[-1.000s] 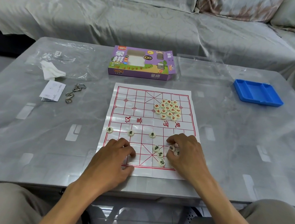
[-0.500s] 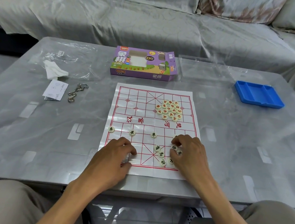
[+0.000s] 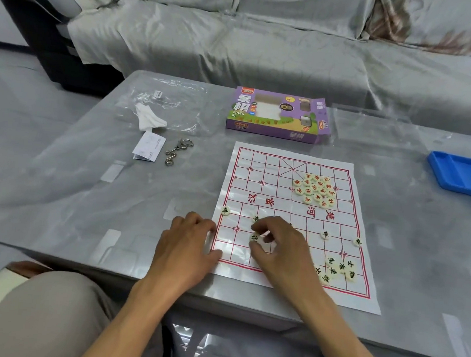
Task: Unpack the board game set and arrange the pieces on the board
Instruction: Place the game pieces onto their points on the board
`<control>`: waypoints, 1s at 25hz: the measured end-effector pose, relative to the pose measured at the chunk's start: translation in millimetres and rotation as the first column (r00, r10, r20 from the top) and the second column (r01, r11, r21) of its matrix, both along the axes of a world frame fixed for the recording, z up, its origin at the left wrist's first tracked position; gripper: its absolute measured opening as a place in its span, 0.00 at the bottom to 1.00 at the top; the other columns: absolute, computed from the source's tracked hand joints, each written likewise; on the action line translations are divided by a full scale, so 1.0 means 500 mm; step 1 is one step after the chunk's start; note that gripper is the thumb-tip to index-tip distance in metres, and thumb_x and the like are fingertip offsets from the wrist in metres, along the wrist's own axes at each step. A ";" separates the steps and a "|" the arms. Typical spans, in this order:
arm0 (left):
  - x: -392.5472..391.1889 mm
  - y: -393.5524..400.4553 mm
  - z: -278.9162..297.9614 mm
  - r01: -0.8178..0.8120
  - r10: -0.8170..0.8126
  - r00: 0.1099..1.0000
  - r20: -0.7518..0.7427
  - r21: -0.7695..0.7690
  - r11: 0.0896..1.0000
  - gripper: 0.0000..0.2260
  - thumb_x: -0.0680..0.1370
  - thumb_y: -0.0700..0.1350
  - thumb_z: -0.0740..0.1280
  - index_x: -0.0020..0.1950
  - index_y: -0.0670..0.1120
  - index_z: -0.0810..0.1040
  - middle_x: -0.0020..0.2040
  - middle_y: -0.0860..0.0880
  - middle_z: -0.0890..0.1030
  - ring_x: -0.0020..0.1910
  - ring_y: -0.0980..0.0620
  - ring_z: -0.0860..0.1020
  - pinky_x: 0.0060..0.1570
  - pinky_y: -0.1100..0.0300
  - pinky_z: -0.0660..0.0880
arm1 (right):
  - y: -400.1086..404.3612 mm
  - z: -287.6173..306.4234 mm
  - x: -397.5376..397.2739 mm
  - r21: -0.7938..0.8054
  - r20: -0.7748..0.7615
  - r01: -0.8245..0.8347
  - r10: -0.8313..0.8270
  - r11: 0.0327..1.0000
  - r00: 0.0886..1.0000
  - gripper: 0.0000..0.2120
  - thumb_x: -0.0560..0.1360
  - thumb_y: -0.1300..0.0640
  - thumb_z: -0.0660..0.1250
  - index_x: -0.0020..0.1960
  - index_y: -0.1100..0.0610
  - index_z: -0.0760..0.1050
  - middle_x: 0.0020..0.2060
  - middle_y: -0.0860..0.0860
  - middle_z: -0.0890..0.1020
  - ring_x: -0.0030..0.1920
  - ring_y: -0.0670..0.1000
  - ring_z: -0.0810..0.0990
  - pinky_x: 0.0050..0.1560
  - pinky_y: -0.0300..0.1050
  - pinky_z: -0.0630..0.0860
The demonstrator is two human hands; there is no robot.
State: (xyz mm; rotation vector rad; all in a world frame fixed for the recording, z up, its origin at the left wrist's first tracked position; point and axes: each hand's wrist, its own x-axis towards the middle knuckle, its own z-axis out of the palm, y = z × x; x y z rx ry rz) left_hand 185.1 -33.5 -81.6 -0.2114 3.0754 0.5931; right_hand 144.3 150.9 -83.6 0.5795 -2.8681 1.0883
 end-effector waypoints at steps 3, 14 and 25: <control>0.000 -0.002 -0.006 0.005 -0.005 1.000 0.005 -0.016 1.000 0.20 0.75 0.59 0.67 0.66 0.56 0.72 0.64 0.54 0.70 0.62 0.52 0.69 0.58 0.58 0.72 | -0.063 -0.023 -0.024 0.018 0.029 -0.009 0.009 1.000 1.000 0.09 0.74 0.56 0.68 0.54 0.49 0.76 0.48 0.44 0.80 0.45 0.43 0.76 0.47 0.37 0.73; -0.006 -0.001 -0.006 0.027 -0.027 1.000 0.003 -0.043 0.999 0.21 0.76 0.58 0.66 0.67 0.54 0.71 0.64 0.53 0.70 0.62 0.52 0.69 0.56 0.58 0.71 | -0.082 -0.057 -0.045 0.066 -0.003 0.030 -0.030 0.997 1.000 0.10 0.73 0.55 0.68 0.55 0.50 0.75 0.48 0.45 0.80 0.44 0.44 0.75 0.45 0.37 0.72; 0.001 0.089 -0.004 0.377 -0.361 0.917 -0.171 0.076 0.923 0.12 0.73 0.51 0.66 0.55 0.52 0.80 0.51 0.56 0.80 0.50 0.51 0.78 0.44 0.55 0.78 | 0.257 0.051 -0.012 0.228 0.099 0.319 -0.347 0.920 0.933 0.07 0.77 0.54 0.66 0.53 0.47 0.77 0.52 0.42 0.80 0.47 0.44 0.78 0.47 0.41 0.76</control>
